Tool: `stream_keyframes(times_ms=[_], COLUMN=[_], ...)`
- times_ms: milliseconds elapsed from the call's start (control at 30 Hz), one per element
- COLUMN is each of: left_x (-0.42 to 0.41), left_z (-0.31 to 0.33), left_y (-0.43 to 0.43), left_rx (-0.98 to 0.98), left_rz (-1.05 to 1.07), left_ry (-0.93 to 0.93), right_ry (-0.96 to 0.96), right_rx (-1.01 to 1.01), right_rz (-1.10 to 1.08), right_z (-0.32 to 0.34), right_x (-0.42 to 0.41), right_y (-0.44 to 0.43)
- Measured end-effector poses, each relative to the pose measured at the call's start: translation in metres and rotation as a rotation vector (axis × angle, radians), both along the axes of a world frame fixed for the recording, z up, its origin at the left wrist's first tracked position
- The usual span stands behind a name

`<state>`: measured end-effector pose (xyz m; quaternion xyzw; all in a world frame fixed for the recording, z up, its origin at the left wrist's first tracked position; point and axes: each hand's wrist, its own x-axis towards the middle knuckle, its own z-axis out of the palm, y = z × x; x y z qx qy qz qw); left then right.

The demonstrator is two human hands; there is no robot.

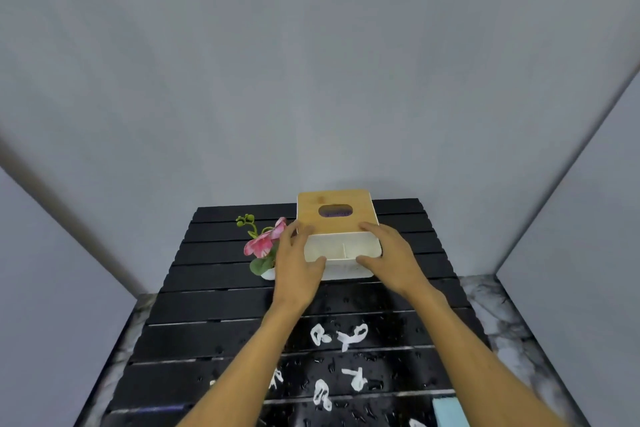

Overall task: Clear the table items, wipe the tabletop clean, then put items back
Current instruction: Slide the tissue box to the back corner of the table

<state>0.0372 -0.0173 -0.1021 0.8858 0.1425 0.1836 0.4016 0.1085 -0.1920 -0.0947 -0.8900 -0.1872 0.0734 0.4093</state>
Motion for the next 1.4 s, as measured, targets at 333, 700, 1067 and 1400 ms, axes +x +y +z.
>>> stream_keyframes(times_ms=[333,700,1067,1400], left_x=[0.017,0.065,0.099,0.113], left_z=[-0.016,-0.013,-0.017,-0.024], left_y=[-0.011,-0.052,-0.075,-0.073], left_rx=[-0.156,-0.131,-0.121,-0.134], left_rz=[-0.059,-0.115,-0.104,-0.104], left_ry=[-0.060,-0.036,-0.034,-0.060], right_ry=[-0.050,-0.089,-0.050,-0.041], right_rx=[0.162,0.130,0.178,0.185], right_rz=[-0.090,-0.164,-0.204,-0.203], right_z=[-0.015,-0.017,-0.018,-0.017], right_x=[0.014,0.054,0.081,0.092], right_y=[-0.036,-0.078,-0.097,-0.096])
